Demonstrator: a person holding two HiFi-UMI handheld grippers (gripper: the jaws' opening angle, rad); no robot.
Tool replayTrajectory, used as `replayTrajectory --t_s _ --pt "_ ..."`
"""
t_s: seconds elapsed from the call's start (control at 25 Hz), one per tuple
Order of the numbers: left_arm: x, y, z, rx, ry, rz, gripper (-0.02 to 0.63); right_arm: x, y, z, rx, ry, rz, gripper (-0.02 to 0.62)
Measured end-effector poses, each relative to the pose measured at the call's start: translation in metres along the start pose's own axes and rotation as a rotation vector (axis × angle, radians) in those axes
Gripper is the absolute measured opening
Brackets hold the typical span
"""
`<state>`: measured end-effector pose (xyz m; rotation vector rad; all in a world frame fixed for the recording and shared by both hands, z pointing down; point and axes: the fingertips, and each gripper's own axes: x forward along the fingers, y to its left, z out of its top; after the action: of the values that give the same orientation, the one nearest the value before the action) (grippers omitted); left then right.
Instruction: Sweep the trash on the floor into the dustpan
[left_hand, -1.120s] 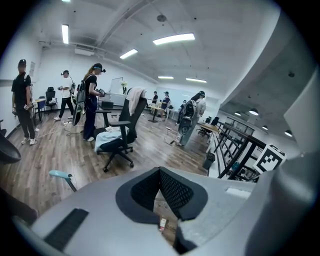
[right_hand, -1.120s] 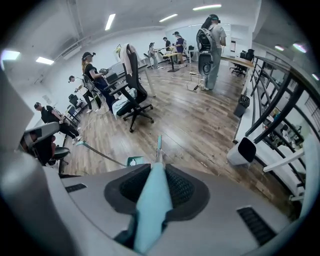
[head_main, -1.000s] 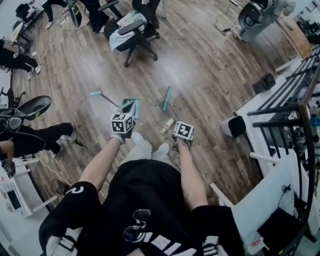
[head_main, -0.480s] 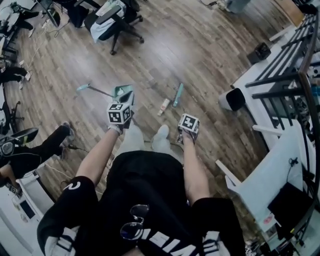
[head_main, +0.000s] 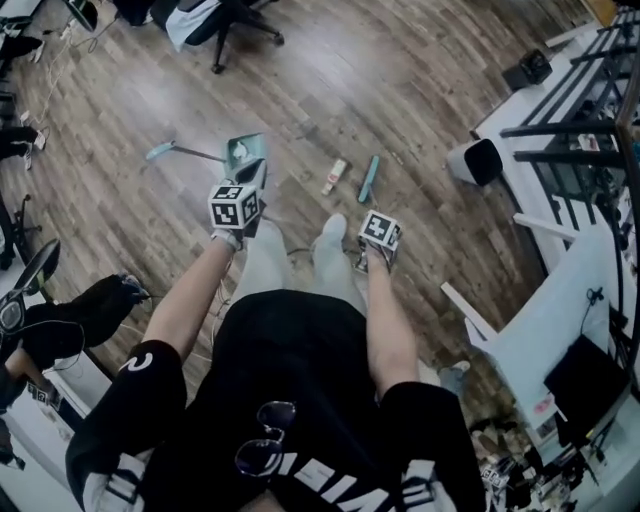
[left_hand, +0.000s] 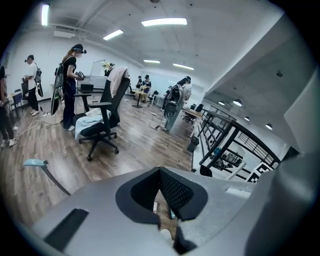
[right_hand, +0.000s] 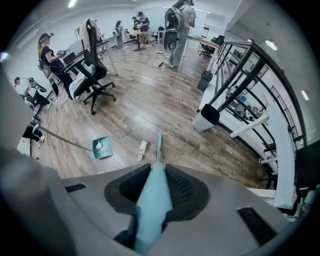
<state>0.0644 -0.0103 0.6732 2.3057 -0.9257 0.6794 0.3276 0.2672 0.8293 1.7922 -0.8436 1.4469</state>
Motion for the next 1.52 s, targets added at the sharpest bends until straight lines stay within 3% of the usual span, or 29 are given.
replayTrajectory --t_s 0.16,0.44,0.88,1.32,1.4,1.52 --pt "-0.007 0.036 -0.013 -0.009 0.029 -0.011 -0.003 0.004 0.035 -0.021 -0.001 0.044 -0.022 0.083" --pt "-0.016 0.119 -0.014 -0.029 0.041 0.003 -0.003 0.003 0.122 -0.024 0.007 0.030 -0.032 0.084" --pt "-0.050 0.256 -0.023 -0.098 0.036 0.050 -0.003 -0.004 0.252 -0.006 0.035 0.000 -0.023 0.084" --pt "-0.061 0.344 -0.023 -0.136 0.030 0.078 -0.003 -0.017 0.369 0.019 -0.125 0.005 -0.004 0.084" --pt "-0.063 0.355 -0.024 -0.143 0.032 0.084 -0.003 -0.018 0.390 0.024 -0.160 -0.004 0.028 0.084" --pt "-0.067 0.368 -0.025 -0.153 0.028 0.091 -0.003 -0.022 0.448 0.025 -0.174 -0.024 0.215 0.084"
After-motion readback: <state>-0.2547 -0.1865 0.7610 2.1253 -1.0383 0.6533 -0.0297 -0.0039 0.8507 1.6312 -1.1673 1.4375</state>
